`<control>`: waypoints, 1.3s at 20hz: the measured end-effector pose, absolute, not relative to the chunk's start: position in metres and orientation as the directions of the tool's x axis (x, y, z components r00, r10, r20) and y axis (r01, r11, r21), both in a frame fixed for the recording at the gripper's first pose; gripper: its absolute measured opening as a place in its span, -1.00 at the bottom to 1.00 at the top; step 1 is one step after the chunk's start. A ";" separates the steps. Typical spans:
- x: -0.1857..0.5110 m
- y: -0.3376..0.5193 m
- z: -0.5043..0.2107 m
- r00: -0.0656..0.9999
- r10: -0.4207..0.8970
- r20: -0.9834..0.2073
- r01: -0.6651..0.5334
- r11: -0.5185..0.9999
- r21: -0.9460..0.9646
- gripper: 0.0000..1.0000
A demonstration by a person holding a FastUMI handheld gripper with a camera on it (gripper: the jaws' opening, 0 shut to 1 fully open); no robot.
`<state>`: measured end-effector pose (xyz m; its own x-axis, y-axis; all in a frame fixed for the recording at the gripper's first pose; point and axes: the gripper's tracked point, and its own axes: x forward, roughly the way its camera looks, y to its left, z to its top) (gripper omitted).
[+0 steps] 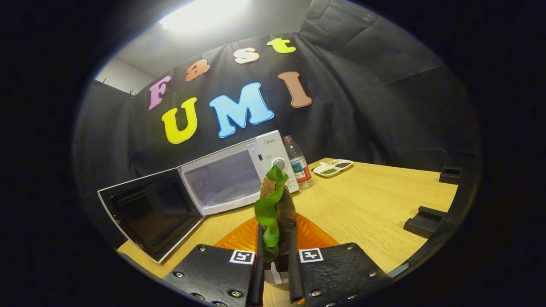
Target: Open the microwave, put the food inside, and close the microwave door.
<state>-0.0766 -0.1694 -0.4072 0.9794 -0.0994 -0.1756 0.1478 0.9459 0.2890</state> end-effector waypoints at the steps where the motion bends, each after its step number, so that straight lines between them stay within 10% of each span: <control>1: -0.073 -0.161 -0.397 0.982 -0.086 -0.168 0.135 0.943 0.304 -0.54; 26: 0.243 -0.004 -0.414 0.967 0.078 -0.244 0.015 0.934 0.358 -0.54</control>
<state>0.2429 -0.0039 -0.4137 0.9668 0.0775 -0.2435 0.0153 0.9335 0.3582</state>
